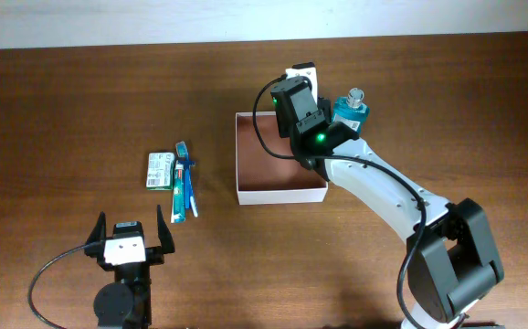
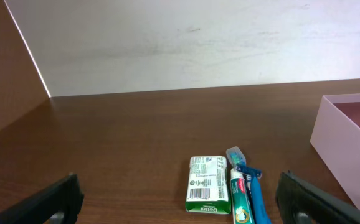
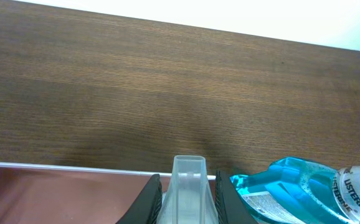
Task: Pack container
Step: 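Carry the soap bottle left and lower it into the pink box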
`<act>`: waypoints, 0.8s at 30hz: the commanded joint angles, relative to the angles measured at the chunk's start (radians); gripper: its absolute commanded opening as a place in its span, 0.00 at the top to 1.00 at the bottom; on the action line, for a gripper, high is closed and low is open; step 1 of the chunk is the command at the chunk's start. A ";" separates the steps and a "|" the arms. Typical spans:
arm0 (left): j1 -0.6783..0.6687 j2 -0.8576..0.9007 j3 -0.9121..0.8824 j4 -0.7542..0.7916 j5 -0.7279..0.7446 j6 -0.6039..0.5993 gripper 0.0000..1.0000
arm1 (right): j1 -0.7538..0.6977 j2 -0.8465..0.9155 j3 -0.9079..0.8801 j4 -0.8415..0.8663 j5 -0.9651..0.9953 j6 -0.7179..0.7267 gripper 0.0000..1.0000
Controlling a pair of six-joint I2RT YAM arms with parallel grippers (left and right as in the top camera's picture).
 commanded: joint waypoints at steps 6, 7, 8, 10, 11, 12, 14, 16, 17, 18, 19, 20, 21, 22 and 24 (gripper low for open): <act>0.002 -0.004 -0.006 0.000 0.011 0.017 0.01 | 0.006 -0.006 0.017 0.006 0.055 0.025 0.86; 0.002 -0.004 -0.006 0.000 0.011 0.017 0.01 | 0.006 -0.006 0.017 0.004 0.055 0.025 0.85; 0.002 -0.004 -0.006 0.000 0.011 0.017 0.01 | 0.006 -0.006 0.017 0.001 0.055 0.025 0.82; 0.002 -0.004 -0.006 0.000 0.011 0.017 0.01 | 0.006 -0.006 0.017 -0.004 0.055 0.025 0.71; 0.002 -0.004 -0.006 0.000 0.011 0.017 0.01 | 0.006 -0.006 0.017 -0.007 0.055 0.025 0.64; 0.002 -0.004 -0.006 0.000 0.011 0.017 0.01 | 0.006 -0.006 0.017 -0.008 0.055 0.025 0.61; 0.002 -0.004 -0.006 0.000 0.011 0.017 0.01 | 0.006 -0.006 0.017 -0.010 0.055 0.024 0.56; 0.002 -0.004 -0.006 0.000 0.011 0.017 0.01 | 0.006 -0.006 0.017 -0.010 0.055 0.024 0.54; 0.002 -0.004 -0.006 0.000 0.011 0.017 0.01 | 0.006 -0.006 0.017 -0.010 0.058 0.024 0.53; 0.002 -0.004 -0.006 0.000 0.011 0.017 0.01 | 0.006 -0.006 0.017 -0.010 0.067 0.024 0.52; 0.002 -0.004 -0.006 0.000 0.011 0.017 0.01 | 0.006 -0.006 0.017 -0.010 0.076 0.023 0.52; 0.002 -0.004 -0.006 0.000 0.011 0.017 0.01 | 0.006 -0.009 0.017 -0.010 0.083 0.024 0.52; 0.002 -0.004 -0.006 0.000 0.011 0.017 0.00 | 0.006 -0.013 0.017 -0.014 0.097 0.024 0.52; 0.002 -0.004 -0.006 0.000 0.011 0.017 0.01 | 0.006 -0.019 0.017 -0.016 0.103 0.024 0.49; 0.002 -0.004 -0.006 0.000 0.011 0.017 0.01 | 0.006 -0.035 0.017 -0.021 0.108 0.023 0.47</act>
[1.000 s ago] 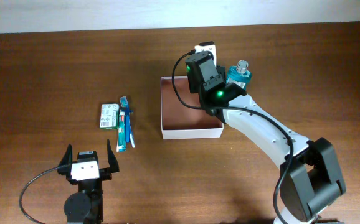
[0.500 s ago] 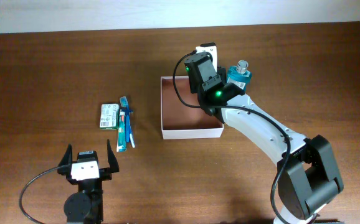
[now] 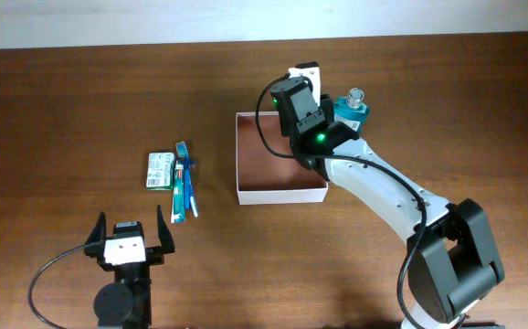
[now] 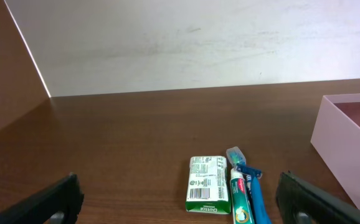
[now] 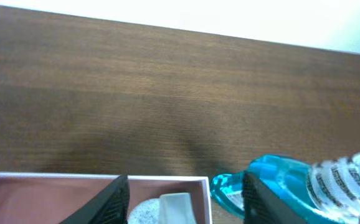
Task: Pack container
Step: 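Carry the soap bottle left and lower it into the pink box, then open the right gripper and move it to the teal mouthwash bottle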
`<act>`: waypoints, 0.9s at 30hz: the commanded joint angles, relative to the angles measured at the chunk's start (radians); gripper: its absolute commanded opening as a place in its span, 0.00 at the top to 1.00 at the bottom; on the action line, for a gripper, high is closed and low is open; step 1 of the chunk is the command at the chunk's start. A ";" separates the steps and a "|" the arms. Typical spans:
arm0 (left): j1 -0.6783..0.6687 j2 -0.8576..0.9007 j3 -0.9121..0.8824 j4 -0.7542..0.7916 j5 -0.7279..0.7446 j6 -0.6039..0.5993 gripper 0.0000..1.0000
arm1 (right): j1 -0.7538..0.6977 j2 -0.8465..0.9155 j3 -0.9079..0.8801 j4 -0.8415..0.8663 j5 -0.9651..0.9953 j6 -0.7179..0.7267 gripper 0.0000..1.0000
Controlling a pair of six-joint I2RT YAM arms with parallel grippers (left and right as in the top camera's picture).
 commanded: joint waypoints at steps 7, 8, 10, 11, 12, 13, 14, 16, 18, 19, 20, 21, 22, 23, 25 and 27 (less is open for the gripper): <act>0.002 -0.004 -0.006 0.000 0.011 0.016 0.01 | 0.006 -0.126 0.017 -0.044 0.059 0.004 0.42; 0.002 -0.004 -0.006 0.000 0.011 0.016 0.01 | 0.006 -0.143 0.017 -0.055 0.059 0.004 0.42; 0.002 -0.004 -0.006 0.000 0.011 0.016 0.01 | 0.006 -0.175 0.017 -0.078 0.076 0.005 0.42; 0.002 -0.004 -0.006 0.000 0.011 0.016 0.01 | 0.006 -0.192 0.017 -0.090 0.093 0.005 0.42; 0.002 -0.004 -0.006 0.000 0.011 0.016 0.00 | 0.006 -0.207 0.017 -0.100 0.110 0.005 0.41; 0.002 -0.004 -0.006 0.000 0.011 0.016 0.01 | 0.005 -0.226 0.017 -0.113 0.126 0.005 0.41; 0.002 -0.004 -0.006 0.000 0.011 0.016 0.01 | 0.005 -0.246 0.017 -0.127 0.138 0.005 0.41; 0.002 -0.004 -0.006 0.000 0.011 0.016 0.01 | 0.000 -0.278 0.017 -0.159 0.155 0.005 0.39; 0.002 -0.004 -0.006 0.000 0.011 0.016 0.01 | -0.017 -0.314 0.017 -0.206 0.162 0.005 0.38; 0.002 -0.004 -0.006 0.000 0.011 0.016 0.01 | -0.028 -0.325 0.017 -0.224 0.162 0.009 0.38; 0.002 -0.004 -0.006 0.000 0.011 0.016 0.01 | -0.045 -0.338 0.017 -0.245 0.157 0.009 0.38; 0.002 -0.004 -0.006 0.000 0.011 0.016 0.01 | -0.063 -0.347 0.017 -0.264 0.150 0.013 0.38; 0.002 -0.004 -0.006 0.000 0.011 0.016 0.01 | -0.085 -0.352 0.017 -0.281 0.135 0.035 0.38; 0.002 -0.004 -0.006 0.000 0.011 0.016 0.01 | -0.108 -0.354 0.017 -0.293 0.105 0.047 0.38; 0.002 -0.004 -0.006 0.000 0.011 0.016 0.01 | -0.176 -0.349 0.017 -0.315 -0.035 0.055 0.38; 0.002 -0.004 -0.006 0.000 0.011 0.016 0.01 | -0.223 -0.338 0.017 -0.325 -0.109 0.092 0.39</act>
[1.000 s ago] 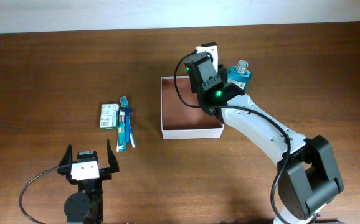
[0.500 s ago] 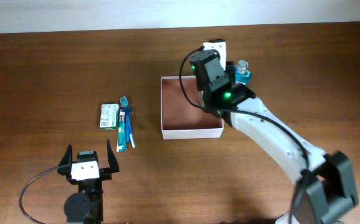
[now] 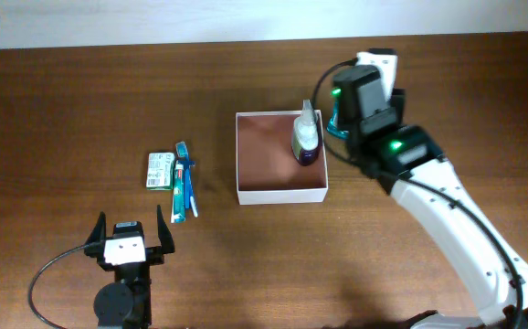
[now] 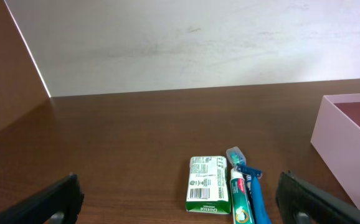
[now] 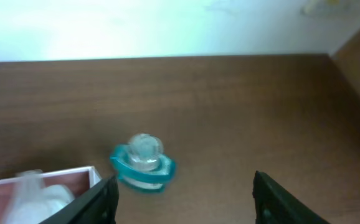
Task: Pack container
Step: 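Open the right gripper and move it to the teal mouthwash bottle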
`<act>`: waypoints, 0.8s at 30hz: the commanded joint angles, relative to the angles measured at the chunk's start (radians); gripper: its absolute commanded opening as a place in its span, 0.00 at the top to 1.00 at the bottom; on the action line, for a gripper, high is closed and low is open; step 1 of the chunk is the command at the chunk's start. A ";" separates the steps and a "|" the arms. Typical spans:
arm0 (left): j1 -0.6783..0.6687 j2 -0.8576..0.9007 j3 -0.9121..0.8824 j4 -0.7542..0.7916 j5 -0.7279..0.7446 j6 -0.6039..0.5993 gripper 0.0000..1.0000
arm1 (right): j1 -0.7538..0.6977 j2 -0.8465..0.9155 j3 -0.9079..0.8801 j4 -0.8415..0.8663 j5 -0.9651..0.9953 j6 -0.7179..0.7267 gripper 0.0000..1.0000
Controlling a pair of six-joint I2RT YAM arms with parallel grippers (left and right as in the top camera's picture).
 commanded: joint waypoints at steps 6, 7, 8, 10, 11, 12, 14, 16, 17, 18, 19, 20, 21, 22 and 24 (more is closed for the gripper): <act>0.002 -0.004 -0.006 0.000 0.011 0.016 0.01 | -0.160 0.056 0.015 0.003 -0.281 0.116 0.47; 0.002 -0.004 -0.006 0.000 0.011 0.016 0.01 | -0.160 0.061 0.015 0.003 -0.285 0.116 0.47; 0.002 -0.004 -0.006 0.000 0.011 0.016 0.01 | -0.159 0.072 0.015 0.004 -0.285 0.116 0.47; 0.002 -0.004 -0.006 0.000 0.011 0.016 0.01 | -0.155 0.091 0.015 0.008 -0.288 0.116 0.47; 0.002 -0.004 -0.006 0.000 0.011 0.016 0.01 | -0.151 0.103 0.015 0.013 -0.292 0.116 0.47; 0.002 -0.004 -0.006 0.000 0.011 0.016 0.01 | -0.150 0.113 0.015 0.019 -0.294 0.117 0.47; 0.002 -0.004 -0.006 0.000 0.011 0.016 0.01 | -0.150 0.138 0.015 0.040 -0.303 0.116 0.47; 0.002 -0.004 -0.006 0.000 0.011 0.016 0.01 | -0.151 0.162 0.015 0.062 -0.302 0.116 0.47; 0.002 -0.004 -0.006 0.000 0.011 0.016 0.01 | -0.151 0.175 0.015 0.074 -0.299 0.116 0.47; 0.002 -0.004 -0.006 0.000 0.011 0.016 0.01 | -0.151 0.185 0.015 0.084 -0.299 0.116 0.46; 0.002 -0.004 -0.006 0.000 0.011 0.016 0.01 | -0.151 0.198 0.015 0.097 -0.299 0.116 0.46; 0.002 -0.004 -0.006 0.000 0.011 0.016 0.01 | -0.151 0.206 0.015 0.105 -0.300 0.115 0.46; 0.002 -0.004 -0.006 0.000 0.011 0.016 0.01 | -0.150 0.213 0.015 0.110 -0.304 0.112 0.46; 0.002 -0.004 -0.006 0.000 0.011 0.016 0.01 | -0.149 0.219 0.015 0.115 -0.304 0.112 0.46; 0.002 -0.004 -0.006 0.000 0.011 0.016 0.01 | -0.145 0.232 0.015 0.124 -0.303 0.105 0.46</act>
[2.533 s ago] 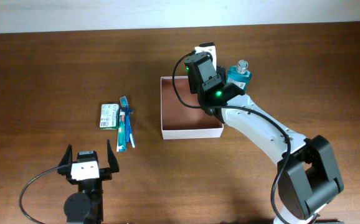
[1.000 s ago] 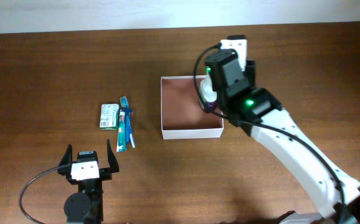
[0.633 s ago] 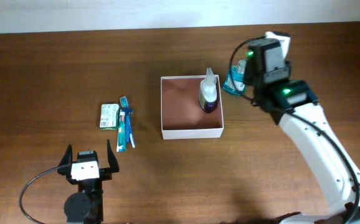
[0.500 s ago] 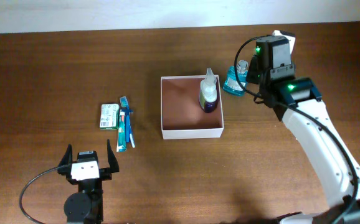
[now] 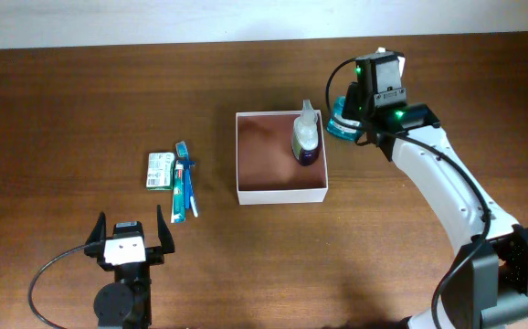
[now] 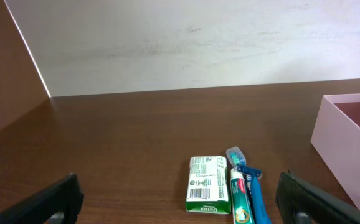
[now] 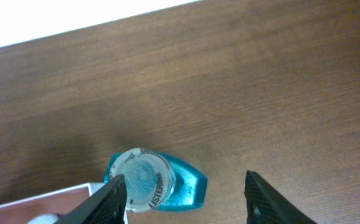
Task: Pack container
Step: 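Open the right gripper and move it to the teal mouthwash bottle, then grasp the mouthwash bottle cap with the right gripper and lift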
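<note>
The white box with a brown floor stands mid-table. A clear bottle with dark liquid stands upright in its far right corner. Just right of the box stands the blue Listerine bottle, also visible under my right arm as the blue Listerine bottle. My right gripper hangs open above it, fingers wide apart. A green soap box, a toothpaste tube and a blue razor lie left of the box. My left gripper rests open near the front edge.
The white box wall shows at the right of the left wrist view. A pale wall backs the far table edge. My right arm stretches from the front right toward the box.
My right gripper has come closer over the Listerine bottle, whose cap now sits near its left finger. The clear bottle stands as before in the box. The left arm is unchanged.
First my right gripper was shut on the clear bottle over the box's far right corner. Then its fingers stood apart with the bottle in the box. After that it was clear of the box, near the Listerine bottle, and now open right above it.
</note>
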`<act>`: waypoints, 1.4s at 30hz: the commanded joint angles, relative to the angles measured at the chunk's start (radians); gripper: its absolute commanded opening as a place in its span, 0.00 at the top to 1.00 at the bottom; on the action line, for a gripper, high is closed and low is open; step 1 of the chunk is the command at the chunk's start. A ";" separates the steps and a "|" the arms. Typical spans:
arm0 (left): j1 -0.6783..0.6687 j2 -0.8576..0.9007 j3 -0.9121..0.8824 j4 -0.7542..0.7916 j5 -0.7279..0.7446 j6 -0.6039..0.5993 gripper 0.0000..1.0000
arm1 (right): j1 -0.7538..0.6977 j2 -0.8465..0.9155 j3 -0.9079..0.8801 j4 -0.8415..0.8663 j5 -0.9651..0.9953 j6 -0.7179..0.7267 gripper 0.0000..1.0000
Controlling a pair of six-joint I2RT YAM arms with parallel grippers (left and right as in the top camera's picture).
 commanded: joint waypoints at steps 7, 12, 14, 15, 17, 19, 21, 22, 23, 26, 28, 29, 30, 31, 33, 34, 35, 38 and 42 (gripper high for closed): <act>0.002 -0.004 -0.006 0.000 0.011 0.017 0.01 | 0.018 0.060 0.014 0.016 -0.010 0.000 0.46; 0.002 -0.004 -0.006 0.000 0.011 0.017 0.01 | 0.018 0.063 0.014 0.018 -0.010 0.000 0.46; 0.002 -0.004 -0.006 0.000 0.011 0.017 0.01 | 0.018 0.063 0.014 0.020 -0.010 0.000 0.46; 0.002 -0.004 -0.006 0.000 0.011 0.017 0.01 | 0.019 0.063 0.014 0.020 -0.010 0.000 0.46; 0.002 -0.004 -0.006 0.000 0.011 0.017 0.01 | 0.019 0.063 0.014 0.020 -0.010 -0.002 0.46; 0.002 -0.004 -0.006 0.000 0.011 0.017 0.01 | 0.019 0.063 0.014 0.020 -0.013 -0.024 0.45; 0.002 -0.004 -0.006 0.000 0.011 0.017 0.01 | 0.019 0.063 0.014 0.020 -0.018 -0.046 0.41; 0.002 -0.004 -0.006 0.000 0.011 0.017 0.01 | 0.019 0.063 0.014 0.020 -0.022 -0.059 0.41; 0.002 -0.004 -0.006 0.000 0.010 0.017 0.01 | 0.019 0.063 0.014 0.020 -0.025 -0.077 0.40; 0.002 -0.004 -0.006 0.000 0.010 0.017 0.01 | 0.019 0.063 0.014 0.021 -0.032 -0.124 0.38; 0.002 -0.004 -0.006 0.000 0.011 0.017 0.01 | 0.018 0.063 0.014 0.025 -0.051 -0.173 0.37; 0.002 -0.004 -0.006 0.000 0.011 0.017 0.01 | 0.018 0.063 0.014 0.024 -0.055 -0.185 0.37; 0.002 -0.004 -0.006 0.000 0.011 0.017 0.00 | 0.018 0.063 0.014 0.024 -0.055 -0.185 0.37; 0.002 -0.004 -0.006 0.000 0.011 0.017 0.01 | 0.018 0.063 0.014 0.023 -0.058 -0.192 0.37; 0.002 -0.004 -0.006 0.000 0.011 0.017 0.01 | 0.018 0.063 0.014 0.023 -0.085 -0.230 0.37; 0.002 -0.004 -0.006 0.000 0.011 0.017 0.01 | 0.018 0.063 0.014 0.023 -0.094 -0.243 0.37; 0.002 -0.004 -0.006 0.000 0.011 0.017 0.01 | 0.018 0.063 0.014 0.023 -0.095 -0.245 0.37; 0.002 -0.004 -0.006 0.000 0.011 0.017 0.01 | 0.016 0.063 0.014 0.025 -0.095 -0.245 0.44; 0.002 -0.004 -0.006 0.000 0.011 0.017 0.01 | 0.016 0.063 0.014 0.025 -0.095 -0.245 0.53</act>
